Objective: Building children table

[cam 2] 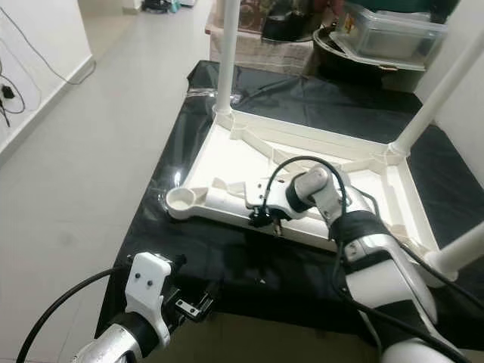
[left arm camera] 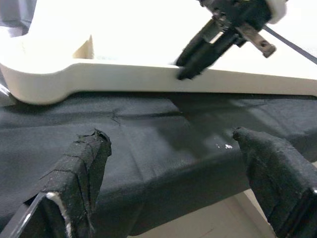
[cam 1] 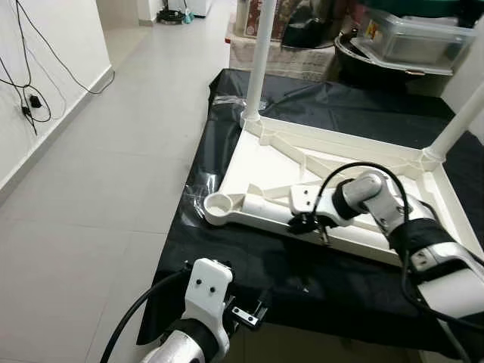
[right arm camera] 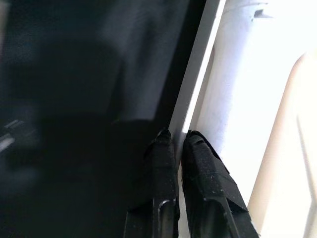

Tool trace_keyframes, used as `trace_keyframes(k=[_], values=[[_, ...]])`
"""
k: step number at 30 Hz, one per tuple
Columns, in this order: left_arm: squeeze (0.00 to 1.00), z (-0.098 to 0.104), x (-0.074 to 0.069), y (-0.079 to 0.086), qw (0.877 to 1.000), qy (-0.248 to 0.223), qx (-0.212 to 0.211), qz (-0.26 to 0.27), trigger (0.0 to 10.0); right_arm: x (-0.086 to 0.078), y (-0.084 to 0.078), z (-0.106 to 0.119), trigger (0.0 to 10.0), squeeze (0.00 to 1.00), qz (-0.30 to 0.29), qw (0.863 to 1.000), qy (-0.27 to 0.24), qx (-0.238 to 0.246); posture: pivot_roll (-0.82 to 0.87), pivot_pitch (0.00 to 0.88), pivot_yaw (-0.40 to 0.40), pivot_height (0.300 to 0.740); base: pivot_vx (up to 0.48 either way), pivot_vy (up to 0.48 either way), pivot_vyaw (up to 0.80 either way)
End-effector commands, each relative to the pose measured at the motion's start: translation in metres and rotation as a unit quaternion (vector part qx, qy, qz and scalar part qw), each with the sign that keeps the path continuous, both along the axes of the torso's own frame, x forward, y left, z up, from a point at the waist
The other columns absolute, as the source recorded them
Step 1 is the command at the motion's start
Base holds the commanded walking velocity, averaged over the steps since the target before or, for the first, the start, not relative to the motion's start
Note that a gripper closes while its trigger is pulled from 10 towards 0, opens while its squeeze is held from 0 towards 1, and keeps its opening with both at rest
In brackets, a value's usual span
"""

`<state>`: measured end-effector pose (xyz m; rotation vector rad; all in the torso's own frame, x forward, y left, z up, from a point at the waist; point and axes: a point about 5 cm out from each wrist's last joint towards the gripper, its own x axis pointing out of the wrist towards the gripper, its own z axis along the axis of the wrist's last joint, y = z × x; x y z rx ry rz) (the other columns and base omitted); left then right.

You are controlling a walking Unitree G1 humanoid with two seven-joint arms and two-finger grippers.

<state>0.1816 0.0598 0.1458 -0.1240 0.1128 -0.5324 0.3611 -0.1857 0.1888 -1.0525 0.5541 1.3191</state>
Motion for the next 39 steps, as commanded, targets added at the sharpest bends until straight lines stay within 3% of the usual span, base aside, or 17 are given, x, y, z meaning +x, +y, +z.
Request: trace_keyframes(k=[1,5,12,13,20,21,22,25,26,29,30,31,33,34,36,37,39], values=[[0.0,-0.003,-0.002,-0.001,1.0,0.007,0.002,-0.006,10.0,-0.012,-0.008,-0.017,0.0,0.0,0.031,0.997,0.056,-0.053,0.01,0.089,-0.105,0.74,0.0,0.0,0.0],[0.0,-0.003,-0.002,-0.001,1.0,0.006,0.001,-0.006,10.0,-0.015,-0.024,-0.019,0.0,0.0,0.025,0.993,0.061,-0.103,0.01,0.091,-0.106,0.74,0.0,0.0,0.0],[0.0,-0.003,-0.001,-0.001,1.0,0.006,0.002,-0.005,10.0,-0.019,-0.031,-0.018,0.0,0.0,0.051,0.988,0.073,-0.128,0.01,0.09,-0.103,0.74,0.0,0.0,0.0],[0.0,-0.004,0.0,-0.001,1.0,0.006,0.003,-0.005,10.0,-0.019,-0.028,-0.016,9.8,0.0,0.055,0.99,0.063,-0.116,0.01,0.086,-0.102,0.74,0.0,0.0,0.0],[0.0,-0.004,0.001,-0.001,1.0,0.006,0.004,-0.004,10.0,-0.02,-0.019,-0.008,10.0,0.0,0.075,0.992,0.063,-0.083,0.01,0.083,-0.1,0.74,0.0,0.0,0.0],[0.0,-0.005,0.002,0.0,1.0,0.006,0.005,-0.003,10.0,-0.02,-0.014,-0.001,10.0,0.64,0.088,0.992,0.066,-0.059,0.01,0.08,-0.101,0.74,0.0,0.0,0.0],[0.0,-0.006,0.003,0.001,1.0,0.006,0.005,-0.002,10.0,-0.02,-0.01,0.009,10.0,1.0,0.094,0.993,0.066,-0.033,0.01,0.072,-0.099,0.74,0.0,0.0,0.0],[0.0,-0.007,0.006,0.002,1.0,0.005,0.008,0.0,10.0,-0.015,-0.007,0.026,10.0,1.0,0.09,0.994,0.054,-0.003,0.01,0.067,-0.099,0.74,0.0,0.0,0.0],[0.0,-0.008,0.007,0.003,1.0,0.005,0.009,0.001,10.0,-0.013,-0.009,0.032,10.0,0.67,0.086,0.995,0.046,-0.001,0.01,0.056,-0.1,0.74,0.0,0.0,0.0],[0.0,-0.009,0.007,0.003,1.0,0.005,0.01,0.001,10.0,-0.011,-0.011,0.037,10.0,0.67,0.082,0.996,0.04,0.003,0.01,0.056,-0.1,0.74,0.0,0.0,0.0],[0.0,-0.009,0.008,0.003,1.0,0.005,0.011,0.001,10.0,-0.01,-0.013,0.044,10.0,0.0,0.079,0.996,0.031,0.007,0.01,0.046,-0.101,0.74,0.0,0.0,0.0],[0.0,-0.009,0.008,0.003,1.0,0.005,0.011,0.001,10.0,-0.01,-0.013,0.044,10.0,0.0,0.079,0.996,0.031,0.007,0.01,0.046,-0.101,0.74,0.0,0.0,0.0],[0.0,-0.012,0.01,0.003,1.0,0.005,0.013,0.001,10.0,-0.009,-0.011,0.07,10.0,0.0,0.068,0.994,0.009,0.085,0.01,0.011,-0.103,0.74,0.0,0.0,0.0],[0.0,-0.012,0.01,0.003,1.0,0.005,0.013,0.001,10.0,-0.009,-0.011,0.07,10.0,0.0,0.068,0.994,0.009,0.085,0.01,0.011,-0.103,0.74,0.0,0.0,0.0],[0.0,-0.016,0.012,0.005,1.0,0.009,0.017,0.006,10.0,-0.008,-0.002,0.096,10.0,0.0,0.061,0.979,-0.003,0.194,0.01,0.0,-0.101,0.74,0.0,0.0,0.0],[0.0,-0.016,0.012,0.005,1.0,0.009,0.017,0.006,10.0,-0.008,-0.002,0.096,10.0,0.0,0.061,0.979,-0.003,0.194,0.01,0.0,-0.101,0.74,0.0,0.0,0.0],[0.0,-0.015,0.017,0.007,1.0,-0.004,0.018,0.009,10.0,0.004,0.006,0.11,10.0,0.0,0.017,0.951,-0.063,0.302,0.01,0.0,-0.094,0.74,0.0,0.0,0.0]])
